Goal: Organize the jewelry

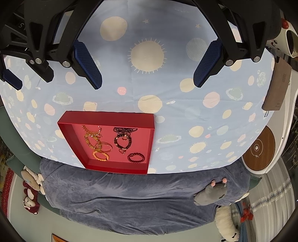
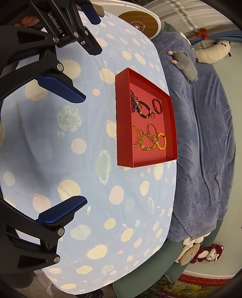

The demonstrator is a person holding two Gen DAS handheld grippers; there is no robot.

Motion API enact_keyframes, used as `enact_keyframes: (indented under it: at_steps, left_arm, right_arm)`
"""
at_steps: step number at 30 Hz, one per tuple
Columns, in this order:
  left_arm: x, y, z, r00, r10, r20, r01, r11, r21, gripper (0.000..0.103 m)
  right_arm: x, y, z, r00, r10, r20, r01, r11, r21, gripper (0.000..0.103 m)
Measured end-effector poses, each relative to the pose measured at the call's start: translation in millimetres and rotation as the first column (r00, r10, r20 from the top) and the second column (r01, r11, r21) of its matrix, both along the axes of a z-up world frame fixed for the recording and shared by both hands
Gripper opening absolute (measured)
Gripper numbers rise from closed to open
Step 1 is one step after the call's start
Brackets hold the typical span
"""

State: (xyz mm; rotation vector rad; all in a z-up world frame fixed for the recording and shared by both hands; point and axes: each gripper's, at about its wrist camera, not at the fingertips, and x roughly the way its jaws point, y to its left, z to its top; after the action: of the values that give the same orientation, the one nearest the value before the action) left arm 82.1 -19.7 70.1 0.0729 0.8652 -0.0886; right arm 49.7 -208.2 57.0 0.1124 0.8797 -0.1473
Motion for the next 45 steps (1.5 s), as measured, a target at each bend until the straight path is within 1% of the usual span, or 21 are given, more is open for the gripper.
enact_keyframes:
  at_steps: [30, 34, 38, 45]
  left_arm:
    - [2, 0, -2, 1.000, 0.000, -0.007, 0.000, 1.000, -0.003, 0.094]
    - [5, -2, 2, 1.000, -0.009, 0.012, 0.009, 1.000, 0.005, 0.094]
    - [11, -3, 6, 1.000, -0.010, 0.013, 0.010, 1.000, -0.006, 0.093]
    - [16, -4, 9, 1.000, -0.016, 0.016, 0.016, 1.000, -0.004, 0.093]
  right_arm:
    - [-2, 0, -4, 1.000, -0.003, 0.001, 0.003, 1.000, -0.001, 0.096]
    - [2, 0, 0, 1.000, -0.001, 0.008, 0.001, 1.000, -0.004, 0.096]
    - [7, 0, 5, 1.000, -0.005, 0.017, 0.005, 1.000, -0.005, 0.096]
    - [12, 0, 8, 1.000, -0.003, 0.019, 0.003, 1.000, -0.008, 0.096]
